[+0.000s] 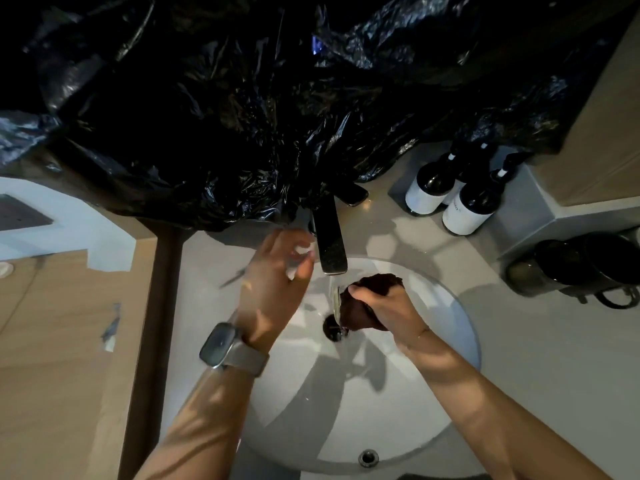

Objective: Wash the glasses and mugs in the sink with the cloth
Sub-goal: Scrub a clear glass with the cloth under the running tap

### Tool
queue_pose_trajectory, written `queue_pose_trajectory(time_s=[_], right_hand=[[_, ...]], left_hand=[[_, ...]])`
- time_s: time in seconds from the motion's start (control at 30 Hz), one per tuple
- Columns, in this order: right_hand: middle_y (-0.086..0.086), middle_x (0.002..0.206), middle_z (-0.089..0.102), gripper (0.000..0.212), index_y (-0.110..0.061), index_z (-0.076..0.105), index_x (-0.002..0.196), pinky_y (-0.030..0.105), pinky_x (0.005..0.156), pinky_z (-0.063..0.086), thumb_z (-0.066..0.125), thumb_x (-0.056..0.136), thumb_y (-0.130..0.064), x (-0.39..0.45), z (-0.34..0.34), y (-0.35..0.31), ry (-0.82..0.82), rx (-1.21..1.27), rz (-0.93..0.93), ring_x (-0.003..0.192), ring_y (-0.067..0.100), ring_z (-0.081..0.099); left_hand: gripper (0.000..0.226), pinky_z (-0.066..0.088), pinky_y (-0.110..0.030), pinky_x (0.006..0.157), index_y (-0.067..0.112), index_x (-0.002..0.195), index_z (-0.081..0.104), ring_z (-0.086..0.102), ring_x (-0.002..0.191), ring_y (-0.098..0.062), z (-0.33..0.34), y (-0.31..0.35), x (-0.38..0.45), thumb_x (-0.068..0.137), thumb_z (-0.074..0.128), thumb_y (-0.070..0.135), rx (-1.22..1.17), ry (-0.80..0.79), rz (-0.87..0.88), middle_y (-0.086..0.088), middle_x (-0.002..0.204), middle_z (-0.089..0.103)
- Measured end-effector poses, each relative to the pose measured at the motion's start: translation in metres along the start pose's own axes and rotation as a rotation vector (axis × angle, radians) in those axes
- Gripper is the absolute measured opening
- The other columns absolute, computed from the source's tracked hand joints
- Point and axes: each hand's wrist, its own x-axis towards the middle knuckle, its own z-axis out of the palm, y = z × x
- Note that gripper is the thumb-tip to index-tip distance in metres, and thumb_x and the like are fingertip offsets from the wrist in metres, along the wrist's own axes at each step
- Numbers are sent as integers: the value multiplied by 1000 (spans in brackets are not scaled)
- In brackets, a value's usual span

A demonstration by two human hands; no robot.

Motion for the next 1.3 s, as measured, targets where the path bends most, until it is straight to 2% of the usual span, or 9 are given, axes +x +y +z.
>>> queue_pose_trajectory(time_s=[0.17,0.33,0.6,0.77,0.9,1.0,1.1,1.2,1.3], right_hand=[[19,73,64,27,10,62,75,51,75,57,74,80,-14,-16,-3,-13,-21,69,-50,70,30,67],[12,80,71,23,5,70,90,48,81,59,77,79,-15,-25,-7,-6,-12,98,13,85,31,71],[18,91,74,23,-1,72,88,49,87,56,79,77,-21,-29,-13,1,7,59,45,88,29,72],[18,86,71,25,8,68,92,49,85,57,74,82,-14,-25,-10,2,-18,109,30,93,38,69],[15,81,69,33,3,68,84,57,87,54,79,74,-26,-18,-4,-2,-81,95,14,92,41,69],[21,83,69,31,6,66,87,51,85,57,75,79,-22,-11,2,-6,-156,53,-39,89,41,68],[9,88,73,20,-5,71,93,33,83,57,79,78,-17,-5,11,-8,-175,45,7,88,23,71],[6,96,75,34,-11,70,104,30,85,56,83,73,-20,1,19,-7,-249,-18,43,92,19,72],[12,98,74,36,-6,68,108,34,79,57,82,74,-13,5,22,-4,-348,-28,17,91,26,71]], left_hand=[[43,46,-36,84,8,125,59,55,103,-31,19,43,62,85,72,16,225,-293,201,-14,116,56],[8,42,-25,56,8,82,72,66,66,-29,28,43,84,77,69,13,434,-68,481,-8,75,64],[26,51,-34,44,13,84,69,64,77,-27,14,34,107,92,48,26,553,-90,593,-3,79,64],[23,51,-27,70,17,113,70,62,81,-16,7,30,81,97,57,28,262,-110,323,0,99,66],[10,42,-14,59,17,102,70,52,63,1,5,8,16,93,67,16,-63,58,-70,10,84,59],[22,41,-12,47,20,88,61,53,61,-6,20,-19,-29,99,52,3,-376,112,-669,-1,83,60],[18,47,-25,50,19,95,54,55,61,-20,36,-34,-52,106,42,29,-724,-188,-1268,-9,86,56],[45,50,-29,54,20,96,60,64,61,-24,50,-27,-50,99,37,59,-816,-327,-1351,-11,84,64],[58,32,-19,36,14,85,64,53,40,-13,69,-25,-38,101,29,57,-888,-290,-1258,-3,55,59]])
